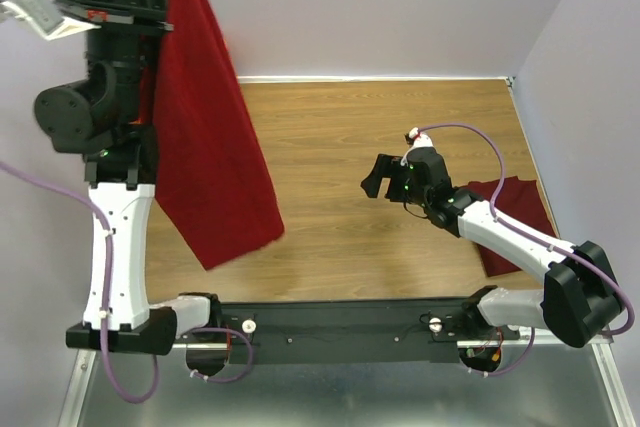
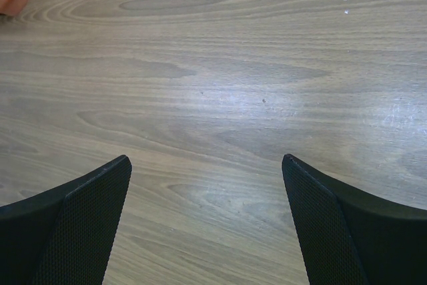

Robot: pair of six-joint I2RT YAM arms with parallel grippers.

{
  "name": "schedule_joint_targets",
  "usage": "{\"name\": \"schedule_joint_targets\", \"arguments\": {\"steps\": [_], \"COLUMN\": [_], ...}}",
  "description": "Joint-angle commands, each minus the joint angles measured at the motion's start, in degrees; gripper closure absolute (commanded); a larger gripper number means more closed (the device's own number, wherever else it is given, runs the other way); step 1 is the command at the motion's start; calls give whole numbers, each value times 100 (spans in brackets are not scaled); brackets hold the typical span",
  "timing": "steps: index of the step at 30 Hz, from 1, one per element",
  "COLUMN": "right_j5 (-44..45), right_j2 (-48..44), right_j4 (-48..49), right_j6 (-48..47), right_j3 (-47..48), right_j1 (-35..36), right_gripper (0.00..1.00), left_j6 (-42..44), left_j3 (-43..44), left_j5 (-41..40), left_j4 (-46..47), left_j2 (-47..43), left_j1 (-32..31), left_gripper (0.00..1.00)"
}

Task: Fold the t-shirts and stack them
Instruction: Move the tshirt to the center of the board

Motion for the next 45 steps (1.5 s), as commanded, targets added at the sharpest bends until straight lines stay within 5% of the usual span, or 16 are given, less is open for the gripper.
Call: {"name": "schedule_joint_targets", "arguments": {"steps": [1,16,21,23,27,35,45], "right_j5": [-19,1193,1563,1580,1581,1415,851], "right_j2": [-114,-2099,-2408,-2365,-2066,-741,87], "right_j4": [118,-479,-567,-567,-567,-655,-699], "right_j6": [86,393,402,420,455,516,622], "right_j3": [37,-121,-192,-174,-86,256,90], "right_j1": [-25,-17,-17,-17,-17,-17,-17], "right_gripper": [0,0,0,0,0,2,17], "left_j6": [230,389,187,91,-59,-1148,-2291], "left_j3": [-294,-2896,-3335,-3545,-4063,-4864,-6691], "left_j5": [19,-1125,-748,-695,-861,-2284,-2979], "left_j4": [223,557,724,741,671,-1542,-2168], "left_j2": [226,2088,2669,2661,2276,1115,306], "left_j1": [-767,-4170,-4768,-4813,-4664,-3848,-3662], "left_gripper": [100,100,69,55,45,46,50]}}
